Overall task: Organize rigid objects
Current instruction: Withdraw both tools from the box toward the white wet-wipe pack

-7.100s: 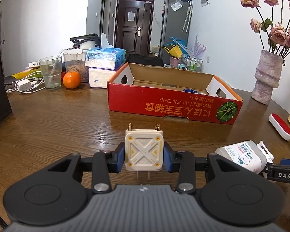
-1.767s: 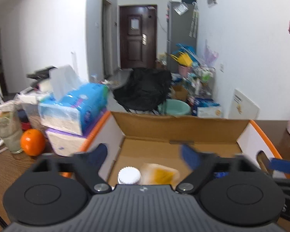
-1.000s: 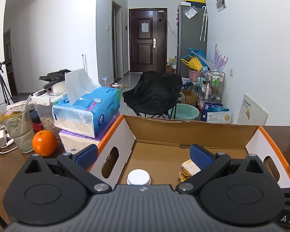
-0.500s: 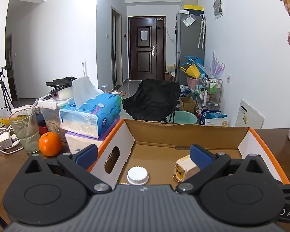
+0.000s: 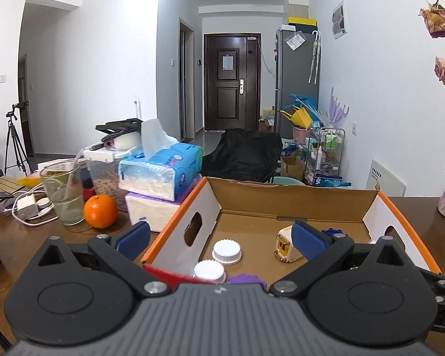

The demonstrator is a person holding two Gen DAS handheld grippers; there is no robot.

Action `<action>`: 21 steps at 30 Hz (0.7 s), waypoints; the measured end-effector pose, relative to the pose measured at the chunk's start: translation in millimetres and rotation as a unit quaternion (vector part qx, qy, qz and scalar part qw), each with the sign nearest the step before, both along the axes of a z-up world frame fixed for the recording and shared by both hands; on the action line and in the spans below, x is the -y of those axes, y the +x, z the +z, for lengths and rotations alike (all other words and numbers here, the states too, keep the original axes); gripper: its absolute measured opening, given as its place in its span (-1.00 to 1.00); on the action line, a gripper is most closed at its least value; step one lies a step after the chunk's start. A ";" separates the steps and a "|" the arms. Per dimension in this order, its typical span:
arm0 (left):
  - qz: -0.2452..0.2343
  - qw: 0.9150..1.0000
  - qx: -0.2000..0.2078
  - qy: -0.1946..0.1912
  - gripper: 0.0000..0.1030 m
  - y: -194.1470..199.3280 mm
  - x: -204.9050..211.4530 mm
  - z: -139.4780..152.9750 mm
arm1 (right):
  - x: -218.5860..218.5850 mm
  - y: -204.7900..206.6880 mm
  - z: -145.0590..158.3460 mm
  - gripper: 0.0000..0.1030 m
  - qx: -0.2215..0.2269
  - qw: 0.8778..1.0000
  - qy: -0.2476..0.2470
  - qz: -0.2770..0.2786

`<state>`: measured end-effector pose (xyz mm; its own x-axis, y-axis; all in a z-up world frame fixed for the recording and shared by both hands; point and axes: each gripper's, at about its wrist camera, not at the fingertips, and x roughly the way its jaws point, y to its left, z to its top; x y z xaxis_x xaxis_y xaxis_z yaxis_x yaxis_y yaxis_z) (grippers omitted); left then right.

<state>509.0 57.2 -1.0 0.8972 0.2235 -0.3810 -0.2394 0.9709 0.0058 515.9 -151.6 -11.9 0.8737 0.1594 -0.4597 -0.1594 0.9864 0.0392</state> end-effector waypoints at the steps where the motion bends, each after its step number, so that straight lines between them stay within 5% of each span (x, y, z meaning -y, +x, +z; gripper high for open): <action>1: 0.000 1.000 0.000 0.000 1.00 -3.9 -0.6 -0.2 | 1.5 -3.3 -0.1 1.00 0.000 1.000 0.001 -0.001; 21: -0.008 1.000 -0.018 0.013 1.00 -96.9 -1.8 -11.2 | 18.6 -98.8 -11.2 1.00 0.008 1.000 0.021 -0.008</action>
